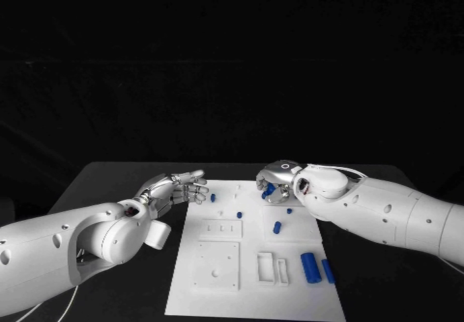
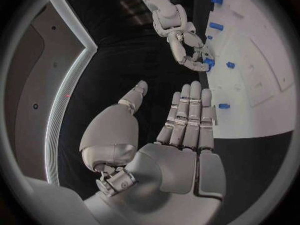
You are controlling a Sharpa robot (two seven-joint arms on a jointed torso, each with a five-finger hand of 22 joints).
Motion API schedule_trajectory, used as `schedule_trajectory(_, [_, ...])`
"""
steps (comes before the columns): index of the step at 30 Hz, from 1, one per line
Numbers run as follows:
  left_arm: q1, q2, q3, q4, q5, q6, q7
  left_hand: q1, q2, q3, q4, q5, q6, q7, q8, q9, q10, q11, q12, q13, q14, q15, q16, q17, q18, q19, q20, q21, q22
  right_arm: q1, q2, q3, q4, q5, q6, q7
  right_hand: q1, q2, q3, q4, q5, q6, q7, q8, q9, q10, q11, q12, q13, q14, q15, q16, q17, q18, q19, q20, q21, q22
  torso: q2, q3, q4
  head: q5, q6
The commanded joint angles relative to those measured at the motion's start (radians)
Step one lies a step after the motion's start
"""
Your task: Assemble the parts on the task board
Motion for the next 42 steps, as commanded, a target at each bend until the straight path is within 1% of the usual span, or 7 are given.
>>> schedule_trajectory(1, [0.002, 0.000, 0.001, -0.002, 0.004, 0.022, -0.003, 0.003, 0.007, 0.000, -0.008, 0.005, 0.007, -0.002, -0.005, 0.002, 0.004, 0.000, -0.004, -0.002, -0.003, -0.004, -0.007, 0.001, 0.015, 0.001, -0.006, -0.004, -0.002, 0.000, -0.002, 0.000, 0.002, -0.038, 0.013, -0.014, -0.001, -0.012, 0.008, -0.001, -0.004, 0.010, 0.001, -0.005, 0.002, 0.003, 0.005, -0.006, 0.002, -0.013, 0.006, 0.005, -0.002, 0.037, 0.010, -0.011, 0.006, 0.022, 0.006, 0.0006, -0.0035, 0.006, 0.001])
schedule_trajectory(5, [0.002, 0.002, 0.001, -0.012, 0.004, 0.032, -0.006, 0.004, 0.007, -0.001, -0.009, 0.005, 0.007, -0.002, -0.005, 0.002, 0.004, 0.000, -0.004, -0.002, -0.003, -0.004, -0.007, 0.001, 0.015, 0.001, -0.006, -0.004, -0.002, 0.000, -0.002, 0.000, 0.003, -0.043, 0.000, -0.012, 0.000, -0.020, 0.015, -0.001, -0.004, 0.013, 0.001, -0.006, 0.002, 0.005, 0.005, -0.006, 0.003, -0.015, 0.006, 0.005, -0.005, 0.037, 0.007, -0.010, 0.007, 0.022, 0.009, 0.0008, -0.0039, 0.011, 0.003])
schedule_trajectory(10, [0.002, 0.002, 0.001, -0.022, 0.004, 0.035, -0.009, 0.010, 0.009, -0.001, -0.016, 0.005, 0.007, -0.002, -0.007, 0.002, 0.004, 0.000, -0.005, -0.002, -0.003, -0.004, -0.008, 0.001, 0.015, 0.001, -0.006, -0.005, -0.002, 0.000, -0.004, 0.000, 0.004, -0.044, 0.001, -0.012, -0.002, -0.022, 0.025, 0.000, -0.007, 0.016, 0.000, -0.007, 0.003, 0.009, 0.004, -0.005, 0.005, -0.016, 0.005, 0.007, -0.009, 0.037, 0.007, -0.008, 0.009, 0.021, 0.012, 0.0002, -0.0021, 0.009, 0.003])
schedule_trajectory(19, [0.002, 0.004, 0.001, -0.024, 0.004, 0.040, -0.014, 0.010, 0.010, -0.002, -0.016, 0.005, 0.008, -0.001, -0.007, 0.003, 0.004, 0.000, -0.005, -0.002, -0.003, -0.004, -0.008, 0.001, 0.014, 0.001, -0.006, -0.005, -0.002, 0.000, -0.005, 0.000, 0.012, -0.044, 0.006, -0.008, -0.014, -0.021, 0.045, 0.000, -0.018, 0.040, -0.007, 0.000, 0.010, 0.044, -0.008, 0.010, 0.021, -0.016, -0.007, 0.014, -0.018, 0.037, 0.008, -0.007, 0.018, 0.021, 0.018, -0.0001, -0.0052, 0.009, 0.008])
schedule_trajectory(31, [0.002, 0.001, 0.001, -0.024, 0.004, 0.042, -0.019, 0.015, 0.015, -0.002, -0.023, 0.005, 0.008, -0.001, -0.008, 0.003, 0.004, 0.000, -0.006, -0.003, -0.003, -0.004, -0.009, 0.002, 0.014, 0.002, -0.006, -0.005, -0.003, 0.000, -0.007, 0.000, 0.028, -0.048, 0.050, -0.015, -0.053, -0.010, 0.082, 0.002, -0.071, 0.097, -0.031, 0.017, 0.031, 0.105, -0.037, 0.036, 0.077, -0.020, -0.035, 0.029, -0.029, 0.037, 0.009, -0.018, 0.048, 0.023, 0.023, -0.0012, -0.0041, 0.010, 0.008])
schedule_trajectory(34, [0.002, 0.000, 0.001, -0.024, 0.004, 0.042, -0.021, 0.017, 0.016, -0.002, -0.025, 0.005, 0.008, -0.001, -0.009, 0.003, 0.004, 0.000, -0.006, -0.003, -0.003, -0.004, -0.009, 0.002, 0.014, 0.002, -0.006, -0.005, -0.003, 0.000, -0.007, 0.000, 0.028, -0.048, 0.050, -0.015, -0.062, -0.008, 0.093, 0.003, -0.082, 0.109, -0.036, 0.021, 0.037, 0.115, -0.042, 0.041, 0.093, -0.021, -0.040, 0.030, -0.032, 0.037, 0.007, -0.020, 0.052, 0.022, 0.024, -0.0011, -0.0045, 0.007, 0.009])
schedule_trajectory(42, [0.002, 0.002, 0.001, -0.027, 0.004, 0.045, -0.024, 0.020, 0.018, -0.002, -0.029, 0.005, 0.008, -0.001, -0.010, 0.004, 0.004, 0.000, -0.007, -0.003, -0.003, -0.004, -0.009, 0.002, 0.014, 0.002, -0.006, -0.005, -0.003, 0.000, -0.003, 0.000, 0.034, -0.043, 0.038, -0.016, -0.082, -0.007, 0.140, 0.007, -0.114, 0.117, -0.039, 0.015, 0.049, 0.115, -0.045, 0.038, 0.132, -0.022, -0.043, 0.033, -0.043, 0.037, 0.005, -0.023, 0.065, 0.021, 0.026, -0.0011, -0.0050, 0.007, 0.010])
